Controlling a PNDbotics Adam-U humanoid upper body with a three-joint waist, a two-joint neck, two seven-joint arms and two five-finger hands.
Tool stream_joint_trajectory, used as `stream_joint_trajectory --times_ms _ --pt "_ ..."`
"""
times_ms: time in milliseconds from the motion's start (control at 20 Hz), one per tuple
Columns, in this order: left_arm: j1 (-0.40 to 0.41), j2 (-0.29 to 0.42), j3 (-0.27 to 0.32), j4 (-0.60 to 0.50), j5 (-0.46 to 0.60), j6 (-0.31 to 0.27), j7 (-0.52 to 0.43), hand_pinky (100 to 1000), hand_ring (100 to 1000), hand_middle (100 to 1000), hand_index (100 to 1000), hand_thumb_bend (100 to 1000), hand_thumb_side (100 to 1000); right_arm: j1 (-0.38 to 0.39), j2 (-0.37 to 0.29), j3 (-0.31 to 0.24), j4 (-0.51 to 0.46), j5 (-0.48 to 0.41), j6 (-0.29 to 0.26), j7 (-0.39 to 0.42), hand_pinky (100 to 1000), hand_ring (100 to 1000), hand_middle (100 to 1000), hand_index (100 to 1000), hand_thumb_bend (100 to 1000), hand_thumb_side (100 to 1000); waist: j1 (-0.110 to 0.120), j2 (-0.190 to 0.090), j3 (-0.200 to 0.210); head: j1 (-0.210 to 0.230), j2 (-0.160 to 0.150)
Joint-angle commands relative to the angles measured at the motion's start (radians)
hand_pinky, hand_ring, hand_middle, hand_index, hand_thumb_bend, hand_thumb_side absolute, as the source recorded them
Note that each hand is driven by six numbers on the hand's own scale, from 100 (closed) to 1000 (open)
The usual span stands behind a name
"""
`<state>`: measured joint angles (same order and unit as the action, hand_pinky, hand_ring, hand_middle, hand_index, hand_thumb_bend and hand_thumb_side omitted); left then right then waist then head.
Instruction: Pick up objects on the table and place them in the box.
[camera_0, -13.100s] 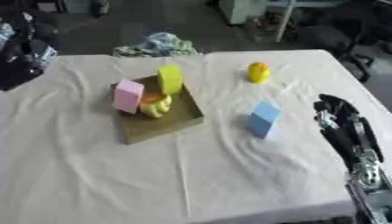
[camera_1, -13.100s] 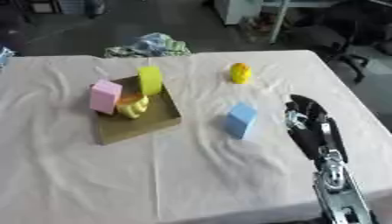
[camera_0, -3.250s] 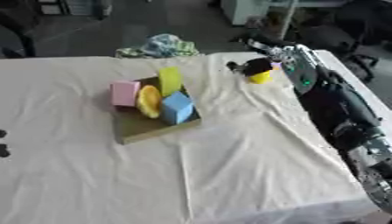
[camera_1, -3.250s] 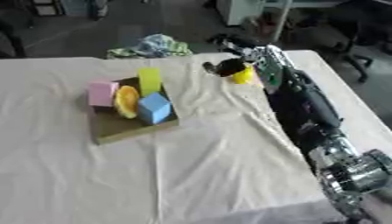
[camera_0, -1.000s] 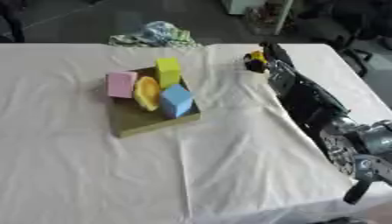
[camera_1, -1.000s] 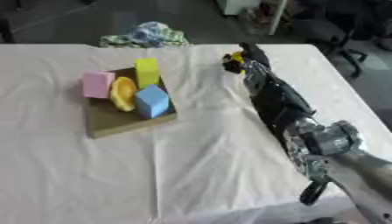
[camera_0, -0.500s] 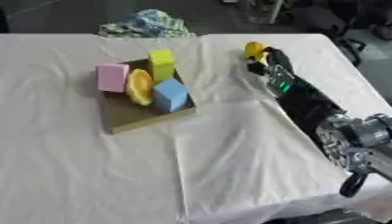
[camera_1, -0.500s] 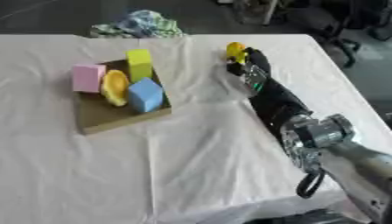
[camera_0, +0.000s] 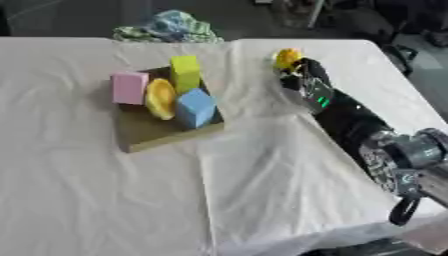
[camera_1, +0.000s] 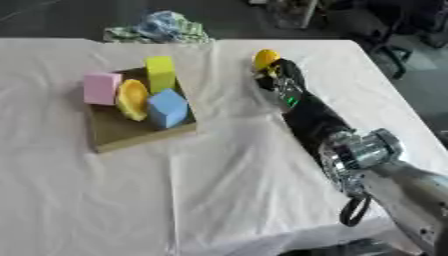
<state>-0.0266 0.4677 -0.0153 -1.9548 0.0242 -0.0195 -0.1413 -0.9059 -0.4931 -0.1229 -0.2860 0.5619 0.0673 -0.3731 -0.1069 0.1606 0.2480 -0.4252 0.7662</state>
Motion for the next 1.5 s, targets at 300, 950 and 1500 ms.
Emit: stream_joint_trajectory --times_ms 300,950,1500 --pt "-0.006 0.022 0.008 -0.010 -0.001 -0.001 0.000 730 515 624 789 162 893 -0.016 -0.018 -0.011 -0.032 0.043 0.052 -0.261 648 563 358 438 100 100 -0.009 -0.004 -0.007 -0.011 0.004" --pt "-0.009 0.032 0.008 -0.010 -0.008 -0.003 -0.002 731 515 624 789 159 896 -0.018 -0.032 -0.018 -0.025 -0.041 0.004 -0.216 819 848 879 957 251 563 -0.018 0.007 0.021 -0.034 0.004" --pt "-0.027 0.049 0.004 -0.022 -0.014 -0.006 -0.006 732 515 625 790 153 900 -0.005 -0.070 0.003 0.034 -0.161 0.056 -0.245 791 803 775 881 215 481 -0.012 0.052 0.052 -0.091 0.004"
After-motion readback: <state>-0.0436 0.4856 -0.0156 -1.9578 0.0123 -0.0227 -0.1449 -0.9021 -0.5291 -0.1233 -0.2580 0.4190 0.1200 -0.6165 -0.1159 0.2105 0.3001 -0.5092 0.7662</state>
